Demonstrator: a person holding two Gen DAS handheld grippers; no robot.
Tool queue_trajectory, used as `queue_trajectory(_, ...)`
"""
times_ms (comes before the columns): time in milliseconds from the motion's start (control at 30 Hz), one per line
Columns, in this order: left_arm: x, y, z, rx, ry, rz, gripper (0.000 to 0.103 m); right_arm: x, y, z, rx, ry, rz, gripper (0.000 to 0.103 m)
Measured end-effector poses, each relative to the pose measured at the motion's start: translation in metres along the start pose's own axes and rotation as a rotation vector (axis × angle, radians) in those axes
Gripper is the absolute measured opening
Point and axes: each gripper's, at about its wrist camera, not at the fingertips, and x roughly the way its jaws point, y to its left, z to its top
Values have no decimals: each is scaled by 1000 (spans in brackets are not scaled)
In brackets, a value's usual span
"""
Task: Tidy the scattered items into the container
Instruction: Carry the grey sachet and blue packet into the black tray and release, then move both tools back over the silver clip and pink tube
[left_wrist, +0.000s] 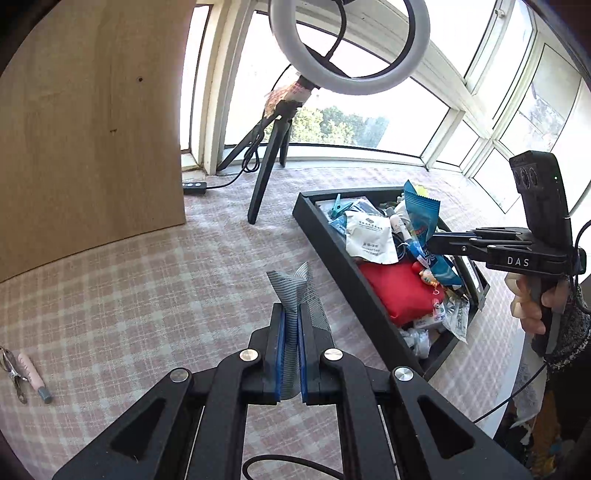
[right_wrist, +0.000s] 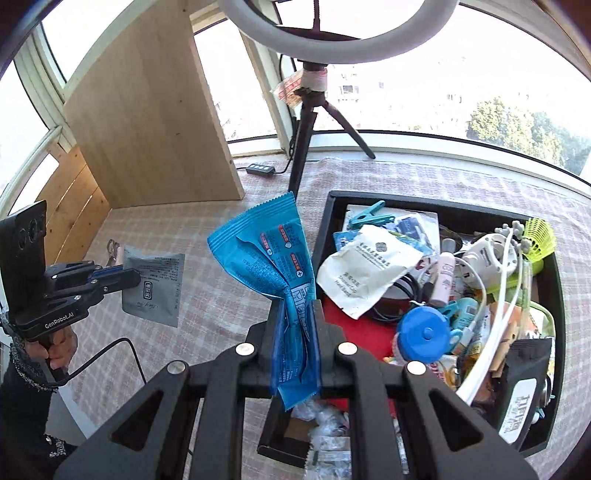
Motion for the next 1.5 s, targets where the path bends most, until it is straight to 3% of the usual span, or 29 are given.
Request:
queue_trajectory(167,32,-67,37,88,-21,-107,5,-24,-66,-6,78,6,-174,13)
queue_trajectory(400,75,-136,74,169,-26,-186,6,-30,-107,-7,127,25,-257,13)
queue_trajectory(433,79,-141,80,170,-43,-196,11,-30,-108,-5,122,20,-256,15)
queue_trajectory(467,84,-147,85,185,-55,-186,24,-30,-107,-3,114,15,-251,29)
queue_trajectory(500,93,-150,89,201,-34,-154,41,-31,-107,-1,116,5,-260,38)
queue_trajectory(533,101,-152,93,205,-5,-120,69,-33,-108,1,128,-11,-279,47)
queue_trajectory(600,102,-149,94,207,-21,-91,57,-39,-108,2,147,-46,-283,49)
queue_trajectory(633,100,-145,93,208,-25,-76,50,-42,-107,2,154,-56,-274,49)
queue_trajectory(767,89,-121,83,179,-9,-80,50,-46,-105,2,156,-76,-266,49)
queue_trajectory(967,60,-83,59,186,-25,7,50,-47,-101,-2,187,-96,-230,49)
queue_trajectory(1100,34,-46,40,117,-48,55,50,-48,-85,-4,185,-117,-172,49)
queue_trajectory(1267,1,14,2,-18,-52,162,50,-39,-36,-2,126,-127,-63,49)
queue_trajectory(1500,-60,123,-76,-244,-64,370,50,10,67,9,-34,-56,83,49)
